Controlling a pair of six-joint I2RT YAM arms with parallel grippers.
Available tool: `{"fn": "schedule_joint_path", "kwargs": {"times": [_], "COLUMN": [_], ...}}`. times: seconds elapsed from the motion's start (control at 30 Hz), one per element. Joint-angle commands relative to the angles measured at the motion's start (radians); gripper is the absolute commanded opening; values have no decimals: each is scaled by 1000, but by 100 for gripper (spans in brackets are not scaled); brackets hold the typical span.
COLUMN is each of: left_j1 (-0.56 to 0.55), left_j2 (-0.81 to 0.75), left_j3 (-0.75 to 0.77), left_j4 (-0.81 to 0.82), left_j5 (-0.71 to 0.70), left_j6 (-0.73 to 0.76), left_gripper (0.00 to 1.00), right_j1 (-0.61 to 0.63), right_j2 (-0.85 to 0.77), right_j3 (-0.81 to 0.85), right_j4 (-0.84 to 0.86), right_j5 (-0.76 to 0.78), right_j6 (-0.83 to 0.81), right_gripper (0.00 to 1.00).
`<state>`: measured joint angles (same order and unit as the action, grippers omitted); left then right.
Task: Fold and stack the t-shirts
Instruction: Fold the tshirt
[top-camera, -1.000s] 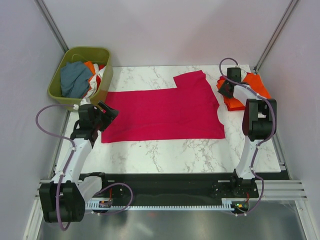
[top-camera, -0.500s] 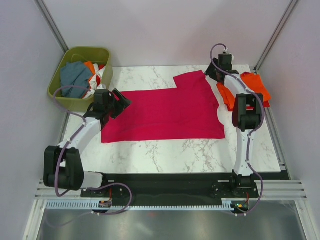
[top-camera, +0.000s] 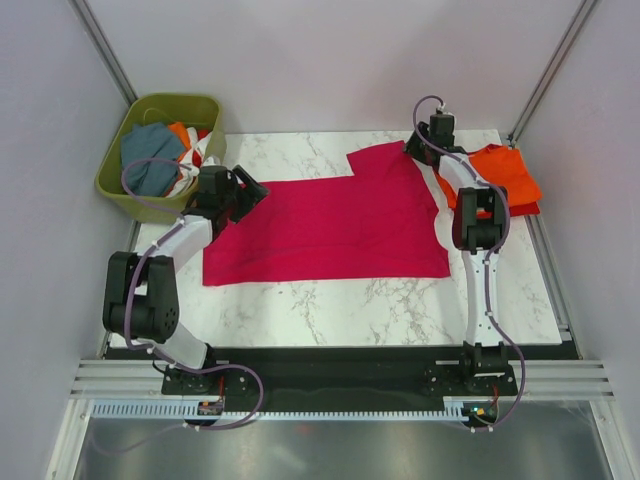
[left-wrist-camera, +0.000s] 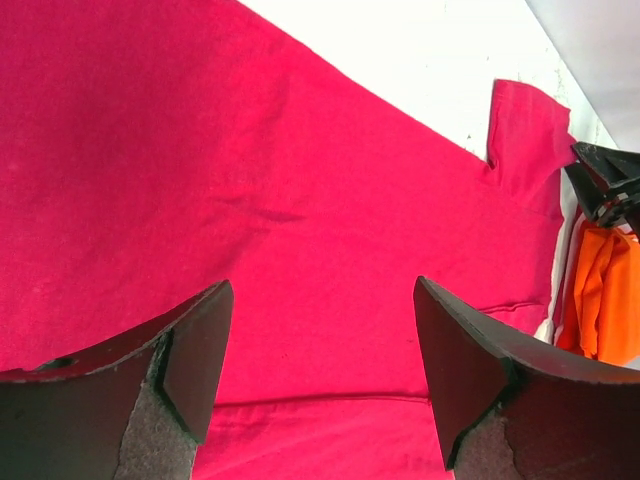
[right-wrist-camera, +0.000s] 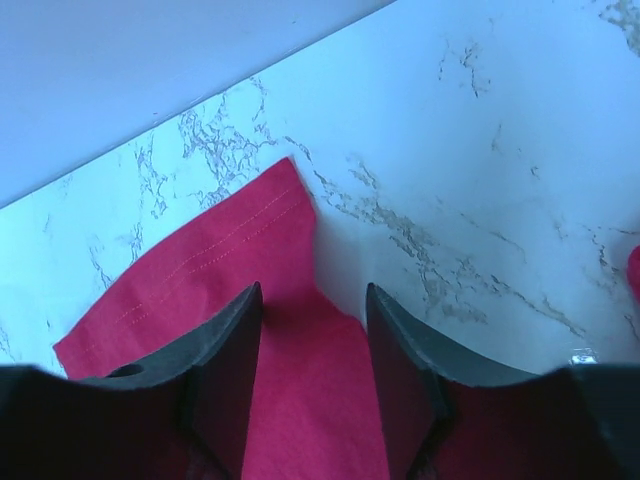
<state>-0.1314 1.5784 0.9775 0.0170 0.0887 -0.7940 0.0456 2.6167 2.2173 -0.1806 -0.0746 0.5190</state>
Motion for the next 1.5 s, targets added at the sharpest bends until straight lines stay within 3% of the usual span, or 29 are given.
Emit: {"fn": "schedule_joint_path", "kwargs": {"times": [0.0,0.03,0.13,0.17,0.23,0.4,0.73,1.27,1.47], "left_j1": [-1,-1,3,3,3,1,-1,-1,1], "left_j2": [14,15,23,26,38,118,366,592,678], "left_j3": [50,62,84,89,105,167,380,728,817], "left_j4": [70,69,54,54,51,51,38,-150,-213], "left_j5": [-4,-12,-44,-50,-58,-67,-181,-455,-507], "left_j6": [36,50,99,105,113,144,133,164,171], "left_gripper": [80,80,80,80,80,80,74,71,68], "right_j1": [0,0,-1,-4,-9,-23,-41,-75,-73], "right_j2": [37,39,26,26,-13,-144,-215,-219,-202], "right_j3": [41,39,36,28,4,-129,-222,-199,-192], "right_j4": [43,44,47,44,38,47,69,49,75], "right_j5": [-25,-22,-10,-10,25,108,219,288,185], "right_j6": [3,6,-5,-4,1,-16,19,24,49], "right_gripper": [52,39,13,13,0,0,0,0,0]}}
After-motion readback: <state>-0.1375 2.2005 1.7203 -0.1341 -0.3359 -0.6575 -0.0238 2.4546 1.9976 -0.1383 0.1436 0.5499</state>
